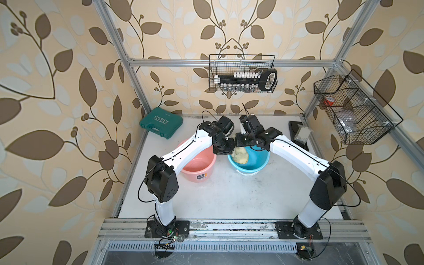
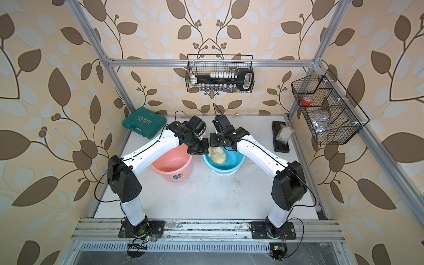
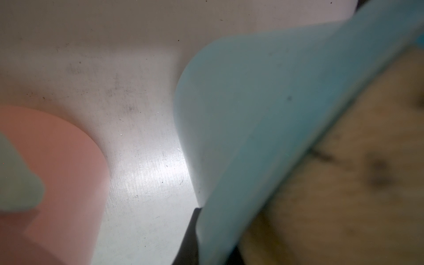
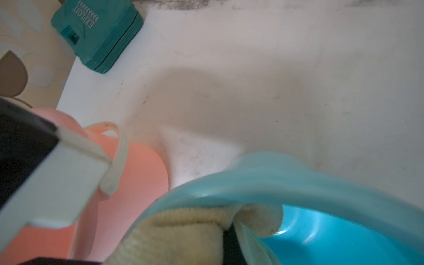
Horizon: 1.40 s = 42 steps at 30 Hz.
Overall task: Wipe the inside of the bucket with a cloth
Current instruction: Wipe the dirt from the inside of the bucket.
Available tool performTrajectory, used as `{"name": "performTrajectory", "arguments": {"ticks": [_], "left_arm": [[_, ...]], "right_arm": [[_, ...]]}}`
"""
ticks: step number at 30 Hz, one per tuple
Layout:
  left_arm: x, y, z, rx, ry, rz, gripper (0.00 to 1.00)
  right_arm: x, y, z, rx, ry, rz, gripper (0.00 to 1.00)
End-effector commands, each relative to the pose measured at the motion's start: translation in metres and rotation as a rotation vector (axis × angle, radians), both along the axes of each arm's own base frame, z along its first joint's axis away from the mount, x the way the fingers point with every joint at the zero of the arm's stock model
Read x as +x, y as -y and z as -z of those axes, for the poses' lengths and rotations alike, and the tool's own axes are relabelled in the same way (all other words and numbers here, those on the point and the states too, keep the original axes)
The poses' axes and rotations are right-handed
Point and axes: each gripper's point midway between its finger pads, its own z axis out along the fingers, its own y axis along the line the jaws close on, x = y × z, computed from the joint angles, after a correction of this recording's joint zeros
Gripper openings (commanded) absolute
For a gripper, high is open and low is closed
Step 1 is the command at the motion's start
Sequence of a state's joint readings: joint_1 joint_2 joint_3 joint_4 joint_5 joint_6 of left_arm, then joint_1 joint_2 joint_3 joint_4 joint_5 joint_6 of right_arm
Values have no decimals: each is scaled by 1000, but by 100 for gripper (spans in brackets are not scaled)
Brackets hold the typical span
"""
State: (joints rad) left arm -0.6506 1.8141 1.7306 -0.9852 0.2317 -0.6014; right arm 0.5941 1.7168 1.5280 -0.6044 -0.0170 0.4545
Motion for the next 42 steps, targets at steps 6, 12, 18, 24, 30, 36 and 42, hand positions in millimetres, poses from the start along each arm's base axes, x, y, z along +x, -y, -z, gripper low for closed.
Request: {"name": "performTrajectory", "arguments": {"ticks": [6,12,18,24,30,36,42], "left_arm": [[-7,22,-40,-125,46,75,0],[-12,19,-35,-122,33,68,0],[-8,5,-35,-71,57,39,0],[4,-9,-34,-12,66,-12,0],[12,-10,-32,-1,64,-24,0],[10,0,-34,-52,48,-1,0],[3,3,-33,-81,29,20,0]], "right_arm": [[-35,-53,-10,261,-94,-333,0],[14,-2,-3,178,-36,-23,0],[29,57,-3,-38,30,241,0],[10,113,-6,-205,96,433,0],[-15,145,-19,-223,185,560,0],[-1,130,-10,-243,134,529,0],[27,85,1,-124,92,461,0]]}}
